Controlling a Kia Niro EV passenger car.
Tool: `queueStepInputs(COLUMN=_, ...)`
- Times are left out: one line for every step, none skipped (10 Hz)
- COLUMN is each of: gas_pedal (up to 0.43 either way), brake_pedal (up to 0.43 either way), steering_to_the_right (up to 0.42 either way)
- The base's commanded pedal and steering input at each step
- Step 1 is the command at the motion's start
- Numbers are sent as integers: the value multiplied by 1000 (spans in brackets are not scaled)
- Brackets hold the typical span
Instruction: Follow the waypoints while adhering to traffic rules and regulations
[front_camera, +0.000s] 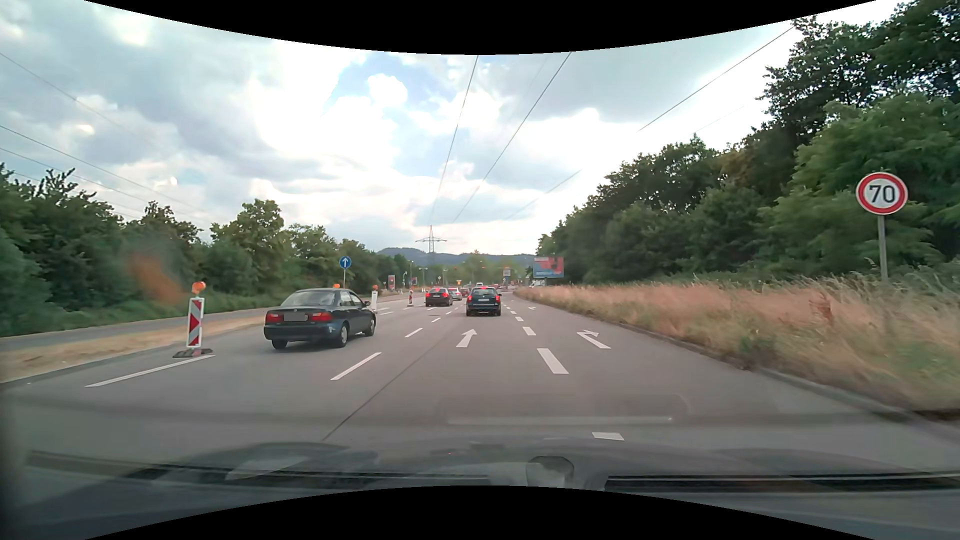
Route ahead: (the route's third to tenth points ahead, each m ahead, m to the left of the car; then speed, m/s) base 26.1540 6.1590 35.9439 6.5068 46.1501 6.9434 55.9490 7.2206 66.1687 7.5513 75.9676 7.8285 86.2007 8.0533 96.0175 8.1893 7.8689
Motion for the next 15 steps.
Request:
queueStepInputs(gas_pedal=197, brake_pedal=0, steering_to_the_right=55)
queueStepInputs(gas_pedal=197, brake_pedal=0, steering_to_the_right=55)
queueStepInputs(gas_pedal=197, brake_pedal=0, steering_to_the_right=55)
queueStepInputs(gas_pedal=197, brake_pedal=0, steering_to_the_right=55)
queueStepInputs(gas_pedal=197, brake_pedal=0, steering_to_the_right=55)
queueStepInputs(gas_pedal=197, brake_pedal=0, steering_to_the_right=54)
queueStepInputs(gas_pedal=197, brake_pedal=0, steering_to_the_right=48)
queueStepInputs(gas_pedal=197, brake_pedal=0, steering_to_the_right=35)
queueStepInputs(gas_pedal=197, brake_pedal=0, steering_to_the_right=21)
queueStepInputs(gas_pedal=197, brake_pedal=0, steering_to_the_right=14)
queueStepInputs(gas_pedal=189, brake_pedal=0, steering_to_the_right=9)
queueStepInputs(gas_pedal=189, brake_pedal=0, steering_to_the_right=9)
queueStepInputs(gas_pedal=189, brake_pedal=0, steering_to_the_right=7)
queueStepInputs(gas_pedal=189, brake_pedal=0, steering_to_the_right=-2)
queueStepInputs(gas_pedal=189, brake_pedal=0, steering_to_the_right=-13)
